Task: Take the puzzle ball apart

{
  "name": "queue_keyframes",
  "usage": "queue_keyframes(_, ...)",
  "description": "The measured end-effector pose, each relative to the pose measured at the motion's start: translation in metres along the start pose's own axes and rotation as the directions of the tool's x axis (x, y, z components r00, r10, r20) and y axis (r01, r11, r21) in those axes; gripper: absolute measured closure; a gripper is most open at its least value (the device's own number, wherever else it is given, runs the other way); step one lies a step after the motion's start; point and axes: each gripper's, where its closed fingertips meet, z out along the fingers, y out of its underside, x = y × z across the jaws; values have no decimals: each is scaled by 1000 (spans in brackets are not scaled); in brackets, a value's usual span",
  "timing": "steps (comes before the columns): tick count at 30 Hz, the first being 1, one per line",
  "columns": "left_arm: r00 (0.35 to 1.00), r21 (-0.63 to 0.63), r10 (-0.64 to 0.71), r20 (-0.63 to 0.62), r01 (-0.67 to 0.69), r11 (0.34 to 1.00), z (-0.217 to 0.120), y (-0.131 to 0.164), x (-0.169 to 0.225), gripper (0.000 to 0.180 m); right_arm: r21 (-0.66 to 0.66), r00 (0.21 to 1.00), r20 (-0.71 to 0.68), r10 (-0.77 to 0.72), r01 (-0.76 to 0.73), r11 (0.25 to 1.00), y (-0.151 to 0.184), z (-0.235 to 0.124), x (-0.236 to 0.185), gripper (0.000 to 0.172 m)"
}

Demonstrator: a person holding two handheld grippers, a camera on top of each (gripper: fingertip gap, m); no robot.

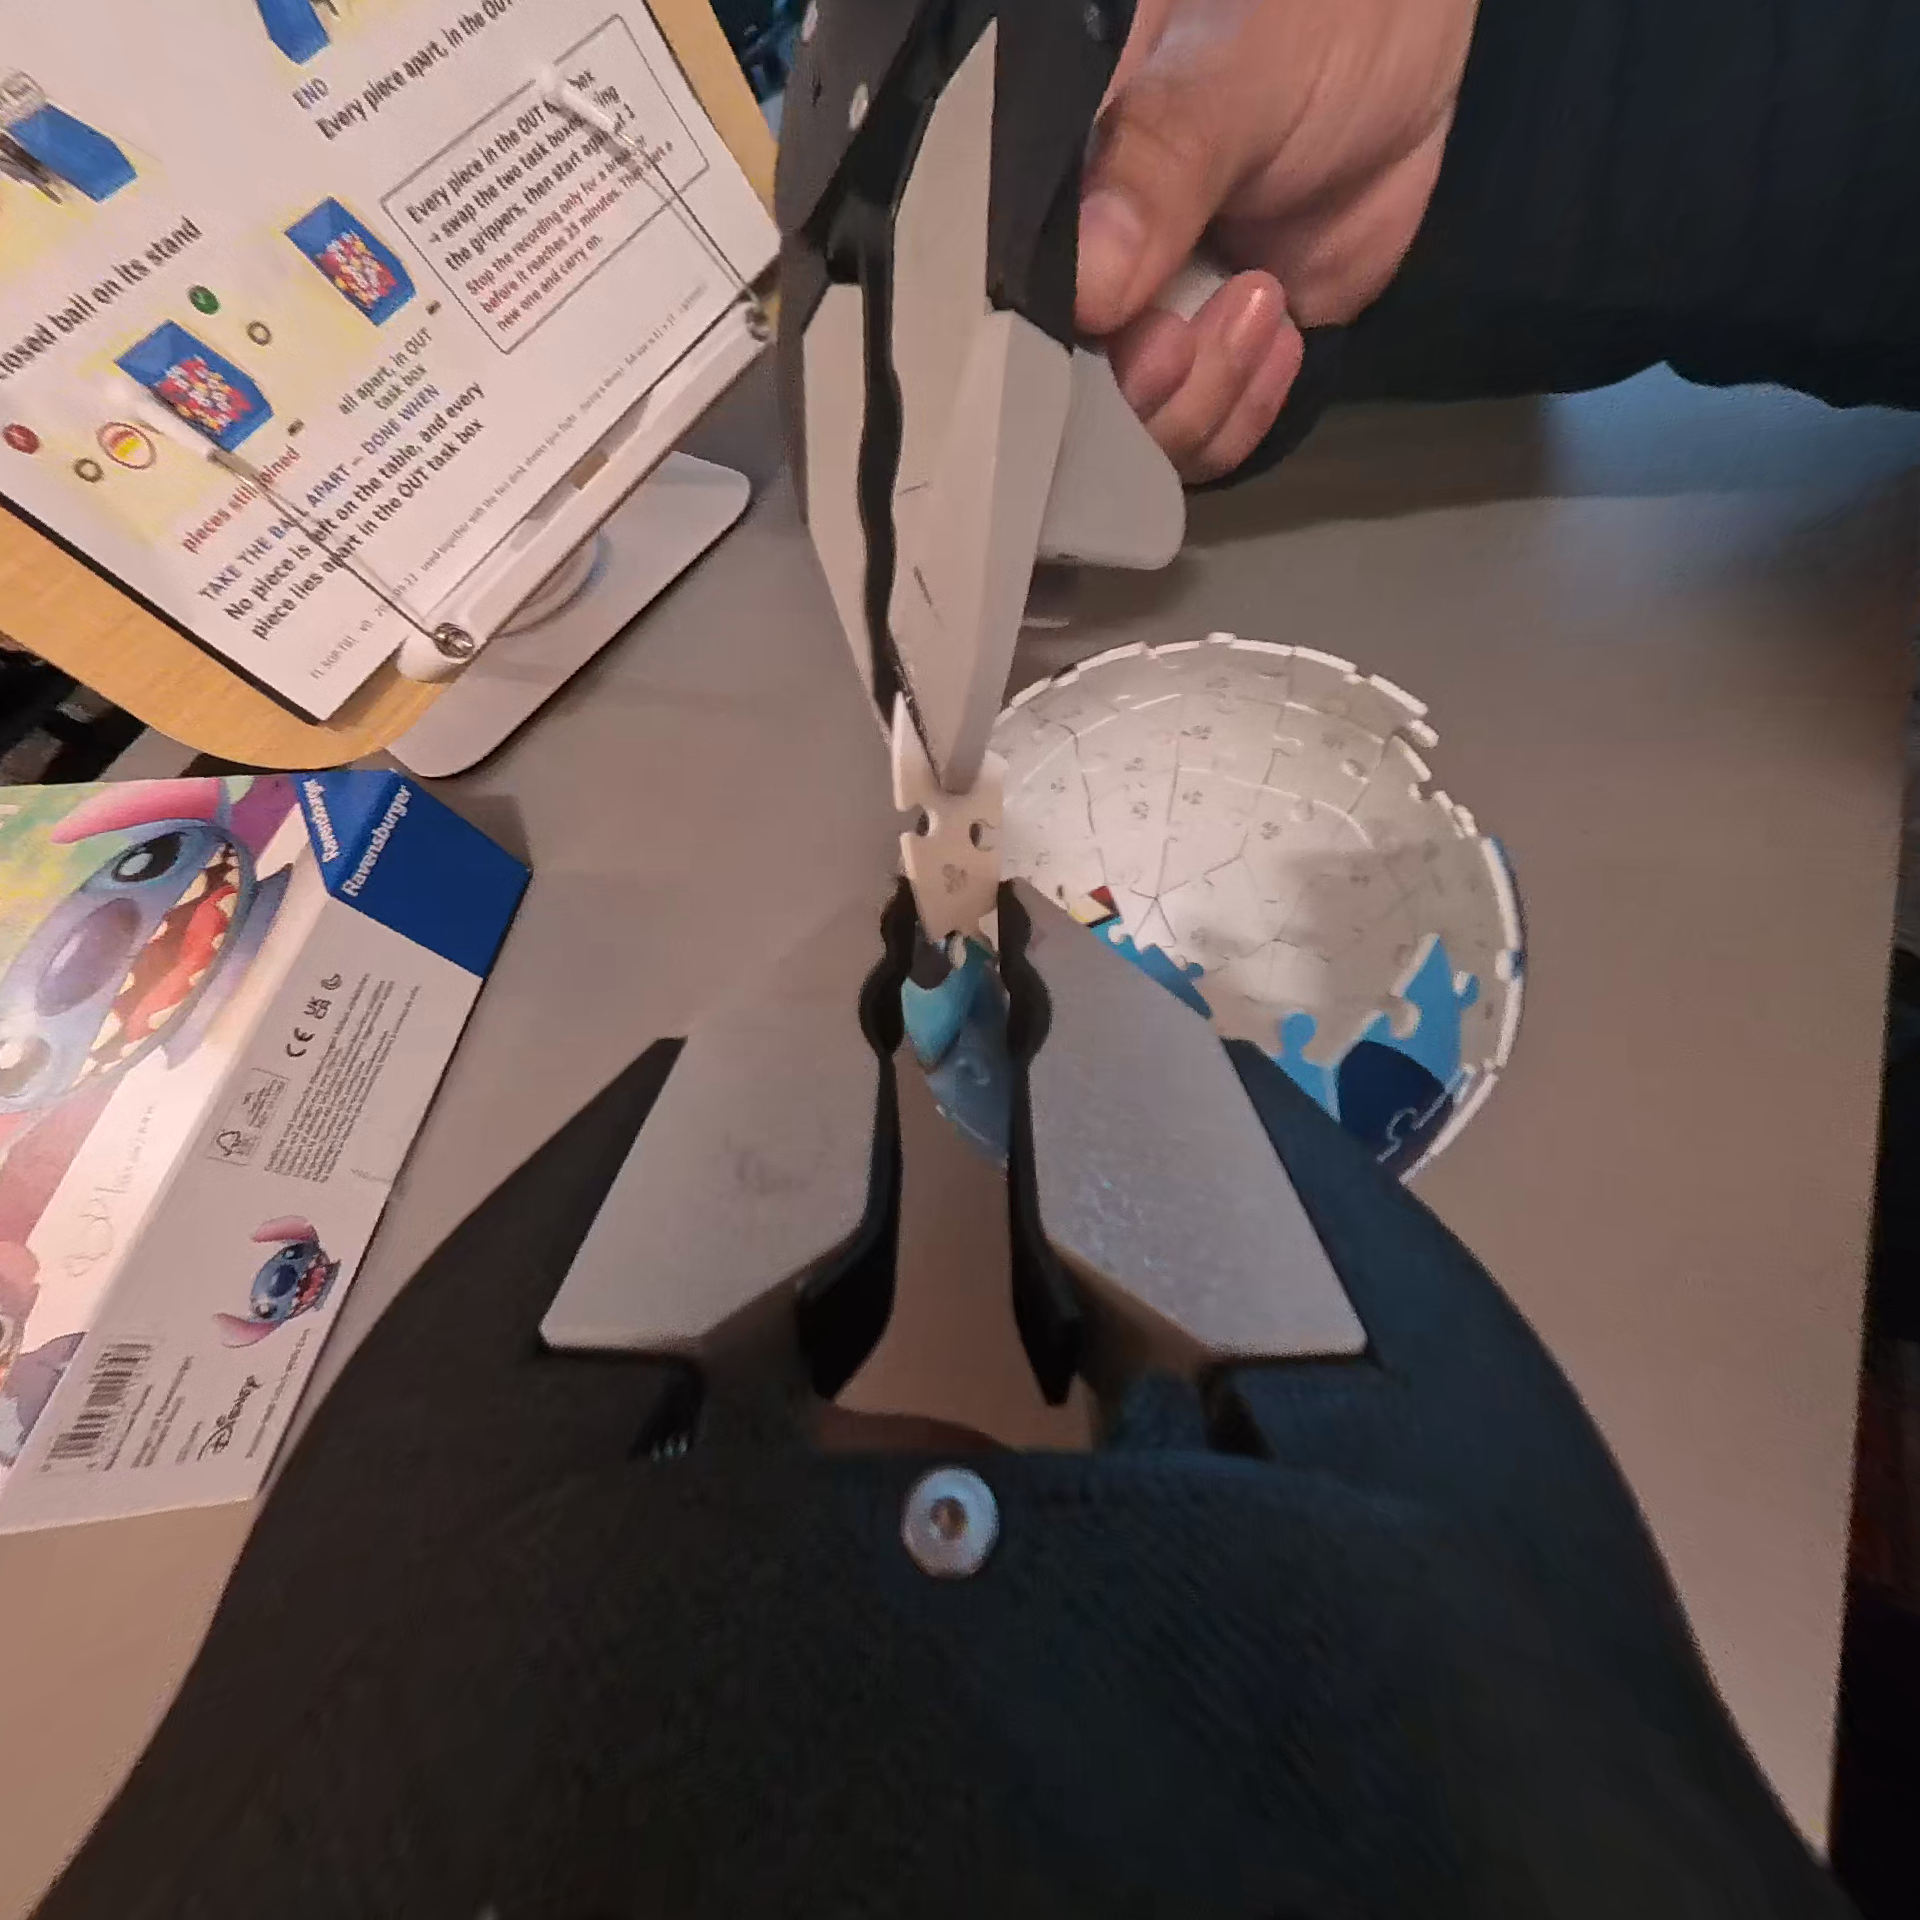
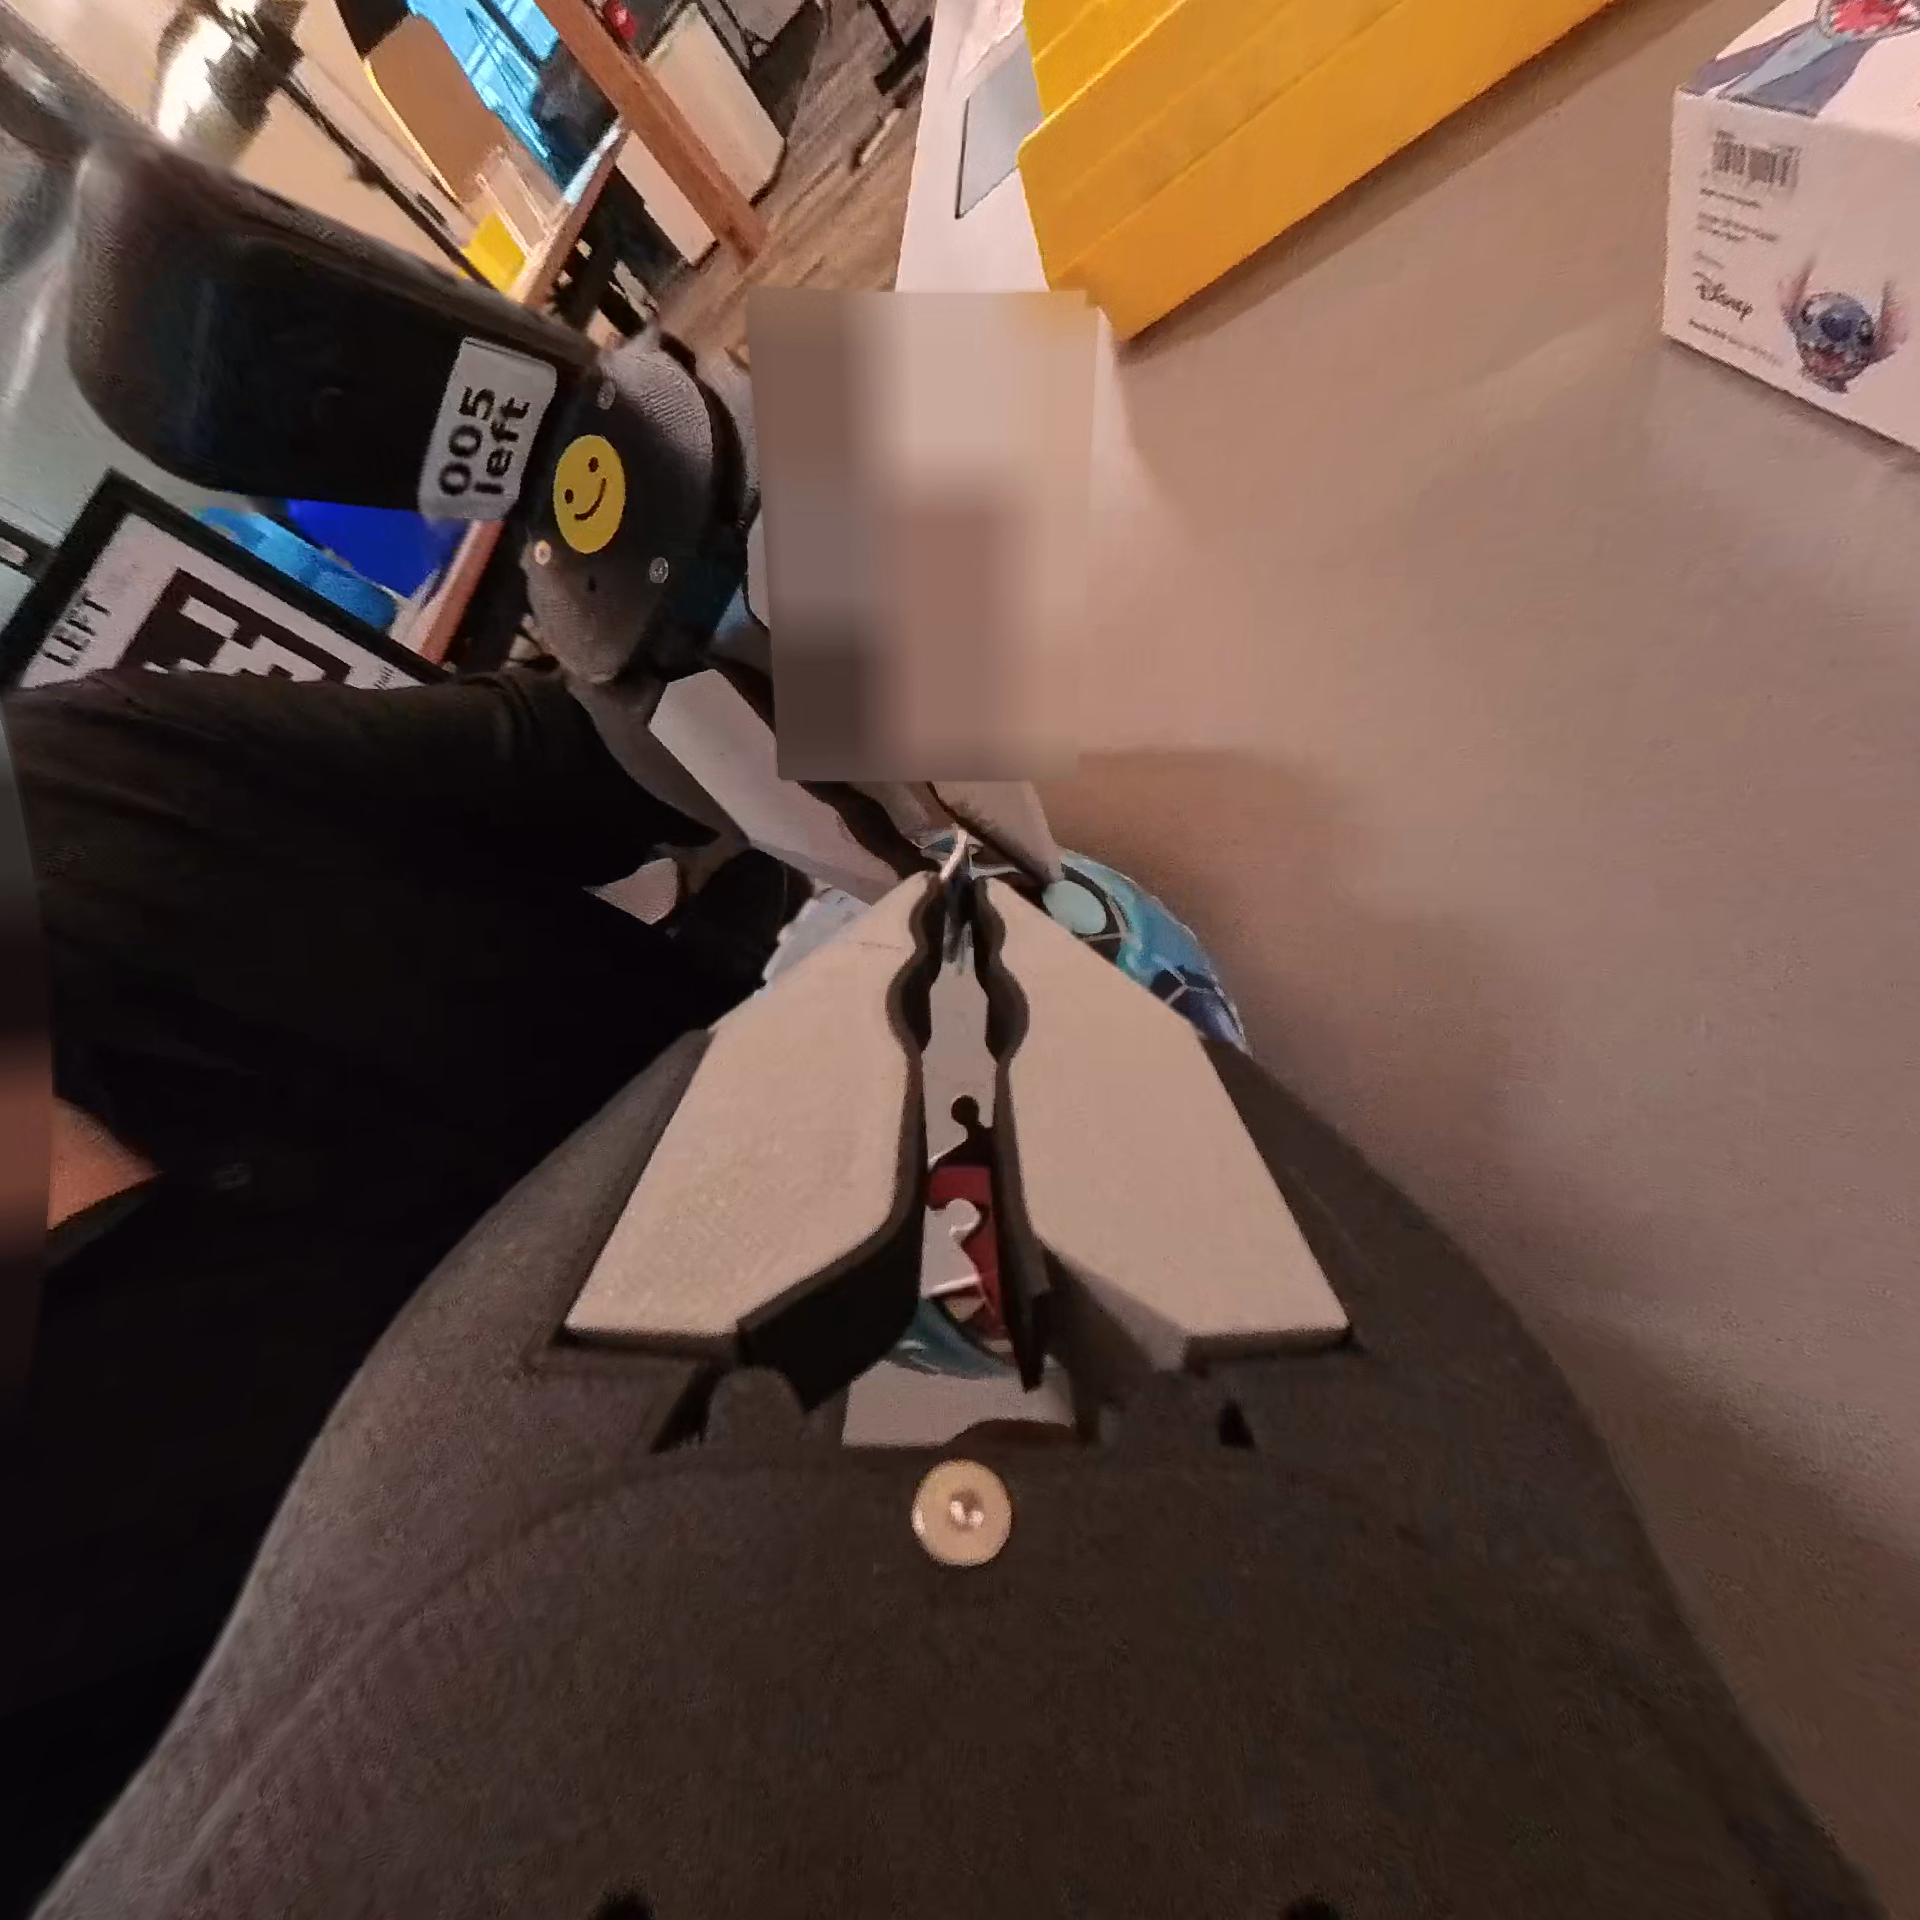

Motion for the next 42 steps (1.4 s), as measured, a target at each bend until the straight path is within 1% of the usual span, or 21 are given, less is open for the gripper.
queue_keyframes(2, 998, -3, 59, 1, -59, 998, -1, -1, 1, 168, 18, 995, 68, 70, -72, 997, 1, 0, -4, 169)
queue_keyframes(5, 980, 11, 192, 59, -193, 981, -4, -5, 2, 168, 36, 966, 201, 161, -172, 984, 0, -2, -12, 165)
queue_keyframes(7, 973, 41, 216, 85, -220, 975, -5, -8, 2, 167, 53, 960, 228, 161, -178, 983, -1, -3, -13, 163)
queue_keyframes(8, 979, 56, 184, 85, -189, 980, -5, -8, 1, 166, 66, 973, 197, 120, -135, 989, -2, -3, -11, 164)
queue_keyframes(11, 997, 68, 74, 21, -75, 995, -5, -3, -1, 162, 63, 994, 20, -105, 104, 993, -3, 1, -9, 167)
queue_keyframes(13, 1000, 52, 3, -31, -1, 999, -4, 0, -2, 157, 31, 946, -146, -288, 296, 955, -7, 3, -5, 170)
queue_keyframes(15, 997, 22, -32, -66, 34, 999, -3, 4, -4, 161, -44, 833, -310, -458, 468, 882, -10, 4, -1, 172)
queue_keyframes(16, 997, -6, -32, -67, 32, 999, -1, 8, -6, 163, -109, 750, -391, -534, 538, 836, -11, 4, 4, 172)
queue_keyframes(18, 1000, -50, -6, -27, 5, 999, 3, 15, -12, 170, -245, 530, -509, -678, 666, 704, -15, 5, 6, 172)
queue_keyframes(20, 1000, -54, 7, -8, -7, 998, 9, 19, -13, 174, -373, 251, -583, -773, 762, 529, -23, 1, 1, 172)
queue_keyframes(21, 999, -37, -19, -28, 18, 999, 10, 19, -10, 174, -425, 132, -604, -786, 781, 458, -26, -1, -2, 172)
queue_keyframes(22, 996, -19, -59, -70, 58, 998, 10, 18, -6, 173, -449, 76, -616, -784, 784, 429, -27, -1, -4, 172)
queue_keyframes(24, 989, 28, -106, -107, 110, 994, 10, 16, -4, 173, -407, 116, -629, -768, 793, 453, -27, 3, -4, 172)
queue_keyframes(27, 995, 15, -68, -76, 69, 997, 11, 24, -7, 175, -272, 297, -658, -692, 763, 586, -28, 2, 7, 172)
queue_keyframes(29, 996, 31, -72, -60, 74, 997, 12, 23, -7, 176, -184, 391, -657, -645, 746, 640, -28, -1, 10, 172)
queue_keyframes(31, 995, 39, -78, -58, 80, 996, 13, 23, -8, 177, -124, 410, -694, -591, 741, 659, -35, -15, 8, 172)
queue_keyframes(34, 991, 34, -110, -77, 112, 993, 15, 26, -8, 177, -76, 349, -822, -450, 716, 694, -49, -70, 4, 172)
queue_keyframes(36, 990, 30, -115, -85, 118, 993, 16, 28, -7, 176, -80, 224, -927, -301, 665, 742, -47, -133, 5, 172)
queue_keyframes(38, 988, 16, -120, -97, 123, 992, 17, 31, -7, 176, -91, 97, -981, -171, 550, 830, -25, -200, 9, 172)
queue_keyframes(40, 985, 4, -134, -109, 135, 991, 17, 34, -6, 176, -62, -10, -998, -63, 387, 920, 11, -263, 17, 172)
queue_keyframes(42, 984, 4, -141, -111, 142, 990, 17, 34, -6, 176, -25, -62, -998, -13, 204, 979, 53, -306, 35, 172)
